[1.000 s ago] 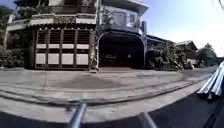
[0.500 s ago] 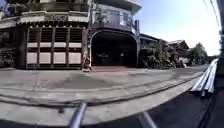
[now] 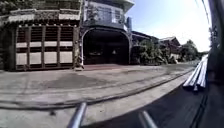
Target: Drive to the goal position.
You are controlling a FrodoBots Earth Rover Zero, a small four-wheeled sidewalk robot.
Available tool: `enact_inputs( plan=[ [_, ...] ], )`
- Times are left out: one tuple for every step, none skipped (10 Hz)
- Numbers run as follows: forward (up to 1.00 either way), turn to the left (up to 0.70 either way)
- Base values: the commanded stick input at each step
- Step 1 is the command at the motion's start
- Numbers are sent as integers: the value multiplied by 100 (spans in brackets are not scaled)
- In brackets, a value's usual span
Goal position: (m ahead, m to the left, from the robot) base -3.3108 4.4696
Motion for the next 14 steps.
enact_inputs(
  plan=[
    [0, -1],
    [0, -22],
    [0, -70],
    [0, -70],
    [0, -70],
    [0, -70],
    [0, -70],
    [0, -70],
    [0, -70],
    [0, -70],
    [0, -68],
    [0, 0],
    [0, 0],
    [0, 0]
  ],
)
